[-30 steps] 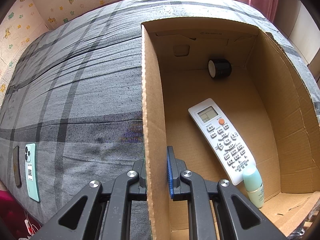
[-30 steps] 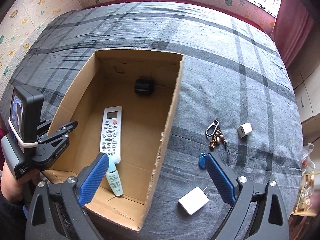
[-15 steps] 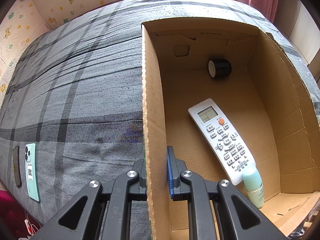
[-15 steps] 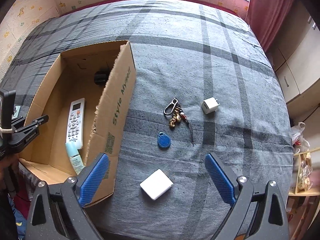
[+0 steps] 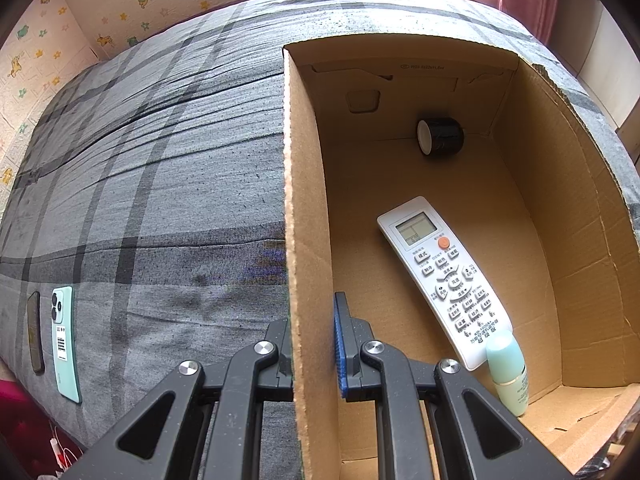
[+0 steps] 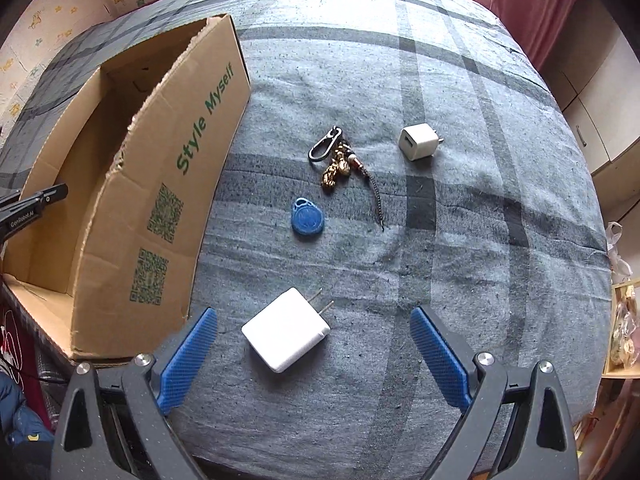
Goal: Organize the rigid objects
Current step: 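Move the right gripper back to the white charger on the bed, then grasp the white charger with the right gripper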
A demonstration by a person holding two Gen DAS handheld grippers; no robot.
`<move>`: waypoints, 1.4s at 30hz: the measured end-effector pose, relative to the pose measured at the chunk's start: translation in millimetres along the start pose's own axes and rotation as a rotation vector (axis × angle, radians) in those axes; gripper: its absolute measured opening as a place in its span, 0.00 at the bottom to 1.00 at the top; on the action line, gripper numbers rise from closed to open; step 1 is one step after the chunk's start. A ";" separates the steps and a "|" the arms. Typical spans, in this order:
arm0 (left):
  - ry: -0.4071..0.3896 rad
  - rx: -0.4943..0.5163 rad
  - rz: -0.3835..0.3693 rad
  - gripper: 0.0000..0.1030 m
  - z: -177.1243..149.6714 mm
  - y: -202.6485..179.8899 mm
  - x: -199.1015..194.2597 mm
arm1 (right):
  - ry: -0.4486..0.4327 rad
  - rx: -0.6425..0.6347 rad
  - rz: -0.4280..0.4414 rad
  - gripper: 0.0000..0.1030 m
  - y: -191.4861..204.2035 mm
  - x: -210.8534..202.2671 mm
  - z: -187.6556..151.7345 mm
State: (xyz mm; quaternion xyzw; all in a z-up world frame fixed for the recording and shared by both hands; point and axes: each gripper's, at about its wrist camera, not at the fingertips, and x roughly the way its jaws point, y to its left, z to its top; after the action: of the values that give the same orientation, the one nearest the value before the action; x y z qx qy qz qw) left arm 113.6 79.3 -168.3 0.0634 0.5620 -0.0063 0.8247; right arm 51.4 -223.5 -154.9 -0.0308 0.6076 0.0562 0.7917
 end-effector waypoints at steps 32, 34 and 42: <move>0.001 -0.004 0.002 0.14 0.4 -0.4 -0.5 | 0.087 0.007 0.035 0.68 11.3 64.1 -13.3; 0.002 -0.002 0.003 0.14 0.5 -0.8 -0.4 | 0.086 0.007 0.030 0.65 15.2 60.4 -10.9; 0.001 -0.003 0.003 0.14 0.5 -1.2 -0.3 | 0.068 0.004 0.016 0.65 17.5 44.8 -7.1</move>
State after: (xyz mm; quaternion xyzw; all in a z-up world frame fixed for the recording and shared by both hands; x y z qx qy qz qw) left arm 113.8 78.0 -167.9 0.0632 0.5625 -0.0043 0.8244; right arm 53.8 -204.7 -199.7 -0.0264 0.6345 0.0604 0.7701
